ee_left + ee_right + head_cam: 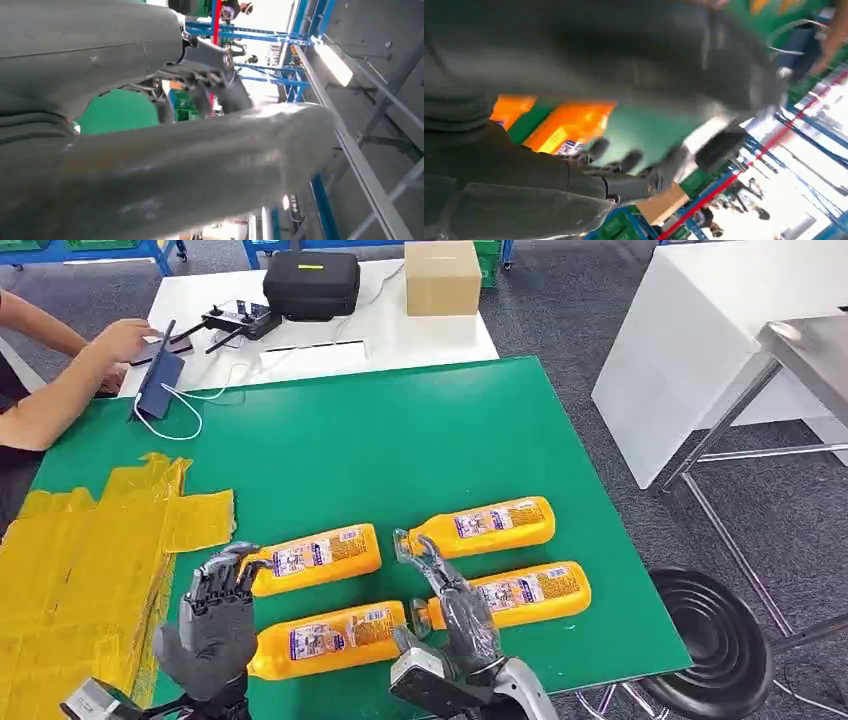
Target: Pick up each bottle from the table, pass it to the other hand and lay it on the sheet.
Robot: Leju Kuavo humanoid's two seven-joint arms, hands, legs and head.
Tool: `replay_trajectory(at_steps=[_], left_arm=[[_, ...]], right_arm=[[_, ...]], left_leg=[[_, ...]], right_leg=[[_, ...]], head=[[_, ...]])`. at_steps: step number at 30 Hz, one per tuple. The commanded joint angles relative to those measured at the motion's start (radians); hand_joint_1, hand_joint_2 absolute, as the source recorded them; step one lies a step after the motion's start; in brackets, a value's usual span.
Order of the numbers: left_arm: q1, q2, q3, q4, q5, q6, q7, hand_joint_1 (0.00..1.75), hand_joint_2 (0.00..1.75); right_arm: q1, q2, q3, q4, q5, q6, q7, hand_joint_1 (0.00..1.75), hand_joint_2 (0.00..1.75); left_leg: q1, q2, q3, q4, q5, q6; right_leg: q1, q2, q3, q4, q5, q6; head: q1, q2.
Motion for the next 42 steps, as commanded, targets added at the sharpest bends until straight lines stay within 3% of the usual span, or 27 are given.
replay_trajectory(at_steps=[1,8,18,42], left_arm=[[-0.051,-0.008,0.03,0.095,-0.002,-0.03,-0.016,0.0,0.0],[-0.071,-0.013,0.032,0.119,-0.001,-0.058,-0.006,0.0,0.0],[-0.084,-0.014,0.025,0.139,-0.005,-0.076,0.004,0.0,0.0],[-0.089,-0.012,0.019,0.141,-0.003,-0.077,0.007,0.0,0.0]], right_arm=[[-0.138,0.026,0.004,0.215,0.088,0.087,0.063,0.0,1.75],[-0.199,-0.006,0.101,0.258,0.166,0.147,0.124,0.0,1.75],[-0.229,-0.033,0.184,0.253,0.164,0.182,0.134,0.0,1.75],[-0.234,-0.012,0.21,0.269,0.156,0.211,0.125,0.0,1.75]], left_leg=[[0.001,0.0,0.003,-0.002,0.0,-0.001],[0.0,-0.001,0.002,-0.001,0.0,-0.001],[0.0,-0.001,0.002,-0.001,0.0,-0.001],[0.001,-0.002,0.003,-0.001,0.0,-0.001]], right_leg=[[0.001,0.004,0.003,-0.002,0.001,0.0],[0.0,0.002,0.002,-0.002,0.001,0.0],[0.0,0.002,0.002,-0.001,0.0,0.0],[0.0,0.002,0.002,-0.002,0.0,0.0]], head=[[0.0,0.0],[0.0,0.0],[0.0,0.0],[0.0,0.0]])
